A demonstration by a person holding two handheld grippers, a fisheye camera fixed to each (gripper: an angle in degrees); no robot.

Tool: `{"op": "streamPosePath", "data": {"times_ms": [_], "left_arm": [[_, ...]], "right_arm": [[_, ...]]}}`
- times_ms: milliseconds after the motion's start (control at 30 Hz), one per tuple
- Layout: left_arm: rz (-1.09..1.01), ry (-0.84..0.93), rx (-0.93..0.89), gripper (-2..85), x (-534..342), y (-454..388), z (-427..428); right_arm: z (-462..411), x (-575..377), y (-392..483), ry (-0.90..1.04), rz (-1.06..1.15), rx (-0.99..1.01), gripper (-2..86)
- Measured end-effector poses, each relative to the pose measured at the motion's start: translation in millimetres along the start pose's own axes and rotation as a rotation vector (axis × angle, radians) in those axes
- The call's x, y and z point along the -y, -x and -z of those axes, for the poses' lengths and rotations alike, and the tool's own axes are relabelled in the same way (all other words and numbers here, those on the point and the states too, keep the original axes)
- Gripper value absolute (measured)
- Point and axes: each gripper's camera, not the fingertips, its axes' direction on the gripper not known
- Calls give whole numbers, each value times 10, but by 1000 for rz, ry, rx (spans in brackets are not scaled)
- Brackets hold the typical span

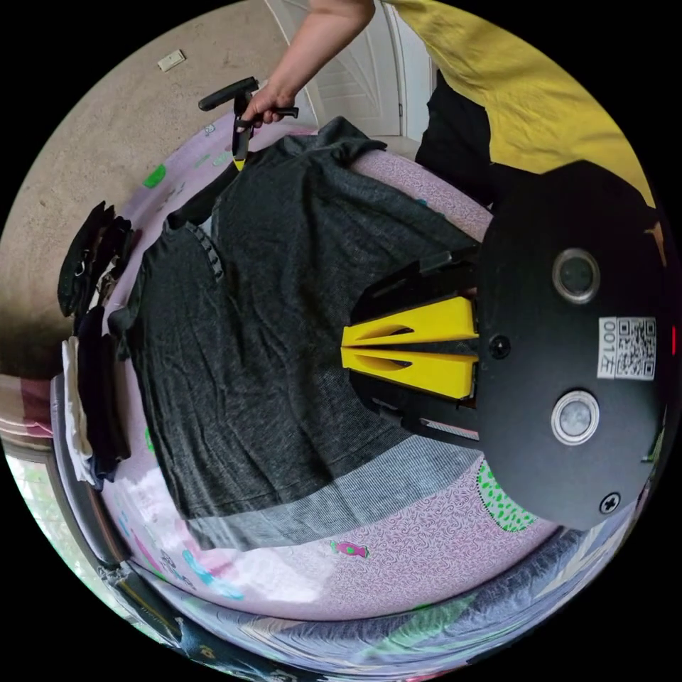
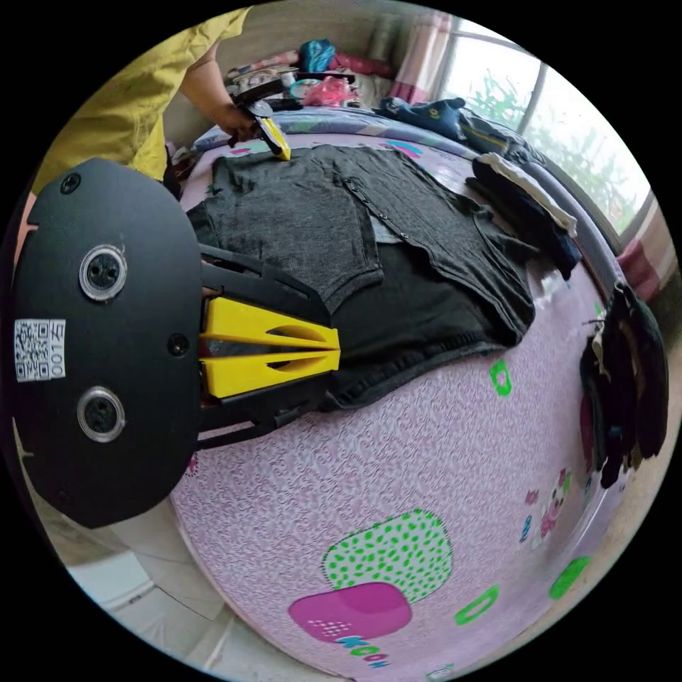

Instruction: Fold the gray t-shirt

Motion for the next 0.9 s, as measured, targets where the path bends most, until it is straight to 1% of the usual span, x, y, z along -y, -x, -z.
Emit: {"op": "streamPosePath", "data": {"times_ms": [100, 200, 267, 367, 467, 533, 600, 767, 833, 900], "left_arm": [[-20, 37, -28, -15, 24, 68, -2], [-27, 76, -24, -16, 61, 89, 3], [-9, 92, -4, -16, 67, 76, 28], [22, 93, -23, -16, -6, 18, 110], [65, 113, -43, -16, -145, -80, 193], [59, 134, -43, -15, -218, -169, 229], [24, 165, -27, -15, -297, -301, 243], [-13, 231, -25, -15, -419, -492, 198], [9, 236, -16, -14, -460, -511, 229], [110, 247, -23, -5, -562, -451, 290]], "right_arm": [[23, -71, -122, -30, -82, 55, 4], [63, -79, -153, -50, -108, 74, 4], [150, -129, -116, -81, -60, 92, 4], [303, -381, -92, -89, 38, 149, 5], [466, -825, -162, -76, 99, 212, 7], [507, -1136, -174, -19, 120, 266, 8], [519, -1268, -85, 12, 180, 270, 10], [467, -1163, 154, 18, 288, 255, 10], [409, -1091, 280, 29, 341, 278, 10], [352, -1076, 356, 49, 376, 252, 10]]}}
